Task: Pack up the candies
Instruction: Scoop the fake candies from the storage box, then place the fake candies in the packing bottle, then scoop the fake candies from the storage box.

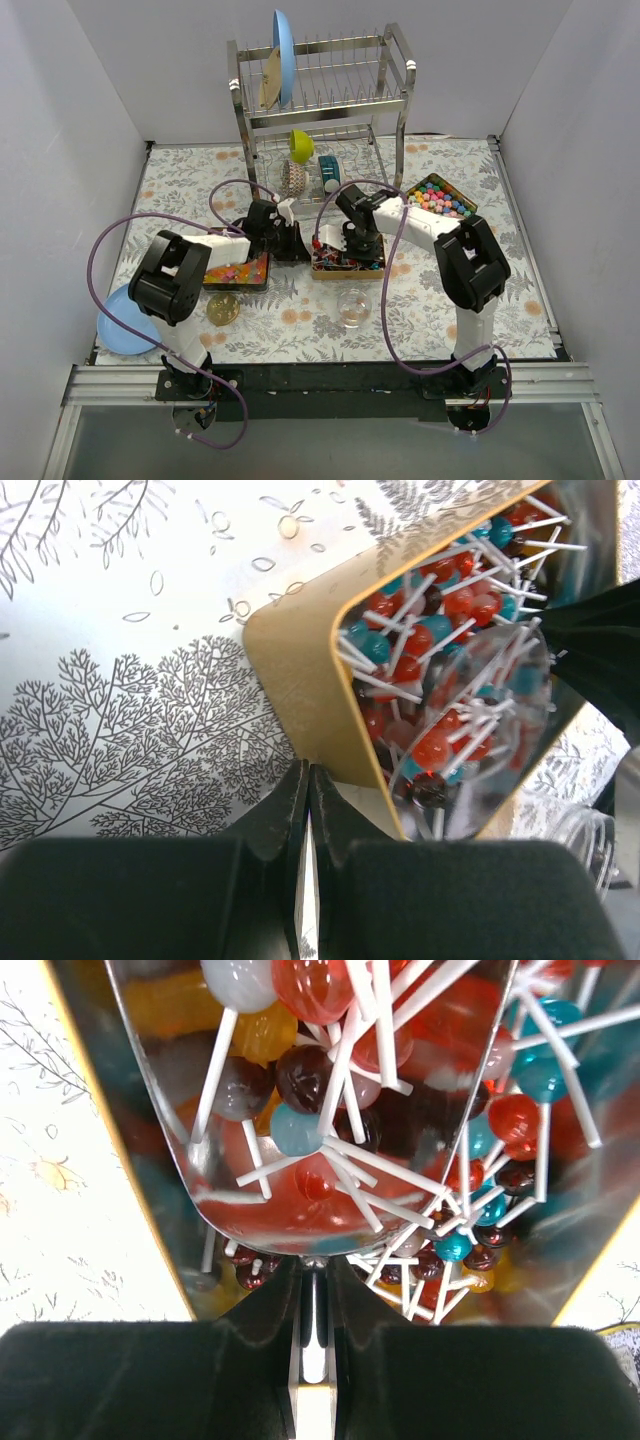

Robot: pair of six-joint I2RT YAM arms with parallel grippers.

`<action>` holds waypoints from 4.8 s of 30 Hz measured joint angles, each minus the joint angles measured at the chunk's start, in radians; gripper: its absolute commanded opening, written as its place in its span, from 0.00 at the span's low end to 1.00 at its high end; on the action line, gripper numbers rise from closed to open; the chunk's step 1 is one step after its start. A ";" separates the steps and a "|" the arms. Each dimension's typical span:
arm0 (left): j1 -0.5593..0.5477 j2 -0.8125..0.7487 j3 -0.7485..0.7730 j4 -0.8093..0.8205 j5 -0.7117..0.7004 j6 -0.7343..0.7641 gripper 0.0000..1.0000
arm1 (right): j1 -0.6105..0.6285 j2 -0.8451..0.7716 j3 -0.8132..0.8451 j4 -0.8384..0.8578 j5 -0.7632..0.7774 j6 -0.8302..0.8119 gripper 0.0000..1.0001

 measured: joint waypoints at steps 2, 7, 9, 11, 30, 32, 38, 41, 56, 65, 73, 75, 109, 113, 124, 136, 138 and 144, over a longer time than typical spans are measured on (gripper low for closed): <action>0.006 -0.006 0.018 -0.028 0.014 0.024 0.00 | -0.013 -0.028 -0.033 0.036 -0.027 -0.003 0.01; 0.019 -0.043 0.060 -0.119 0.052 0.093 0.00 | -0.045 -0.098 -0.094 0.086 -0.087 -0.008 0.01; 0.024 -0.051 0.087 -0.160 0.064 0.119 0.03 | -0.058 -0.119 -0.105 0.096 -0.104 -0.008 0.01; 0.027 -0.055 0.116 -0.194 0.070 0.141 0.09 | -0.074 -0.142 -0.110 0.098 -0.119 -0.008 0.01; 0.108 -0.184 0.201 -0.390 -0.016 0.259 0.35 | -0.098 -0.533 -0.192 -0.134 -0.040 -0.202 0.01; 0.111 -0.201 0.201 -0.391 -0.038 0.272 0.37 | -0.075 -0.557 -0.194 -0.172 0.009 -0.226 0.01; 0.121 -0.262 0.201 -0.394 -0.101 0.291 0.45 | 0.043 -0.581 -0.195 -0.299 0.142 -0.237 0.01; 0.135 -0.282 0.200 -0.394 -0.126 0.294 0.48 | 0.090 -0.581 -0.195 -0.346 0.193 -0.226 0.01; 0.205 -0.285 0.197 -0.387 -0.179 0.296 0.51 | 0.251 -0.483 -0.208 -0.415 0.416 -0.101 0.01; 0.208 -0.271 0.231 -0.380 -0.185 0.296 0.52 | 0.343 -0.426 -0.208 -0.419 0.561 -0.043 0.01; 0.208 -0.272 0.231 -0.380 -0.184 0.290 0.55 | 0.359 -0.407 -0.211 -0.420 0.668 -0.024 0.01; 0.208 -0.272 0.231 -0.380 -0.184 0.289 0.55 | 0.369 -0.404 -0.211 -0.420 0.688 -0.021 0.01; 0.204 -0.363 0.126 -0.272 0.539 0.036 0.00 | 0.213 -0.162 0.282 -0.408 0.150 0.162 0.01; 0.201 -0.270 0.131 -0.262 0.584 0.002 0.00 | 0.204 -0.067 0.414 -0.397 0.095 0.163 0.01; 0.201 -0.198 0.159 -0.288 0.574 0.004 0.00 | 0.130 -0.028 0.531 -0.388 -0.055 0.162 0.01; 0.199 -0.112 0.245 -0.364 0.431 0.080 0.19 | 0.039 -0.171 0.409 -0.335 -0.119 0.051 0.01; 0.201 -0.116 0.256 -0.372 0.385 0.094 0.18 | 0.023 -0.185 0.352 -0.343 -0.087 0.010 0.01; 0.201 -0.120 0.197 -0.385 0.282 0.100 0.08 | -0.027 -0.198 0.244 -0.364 0.027 -0.131 0.01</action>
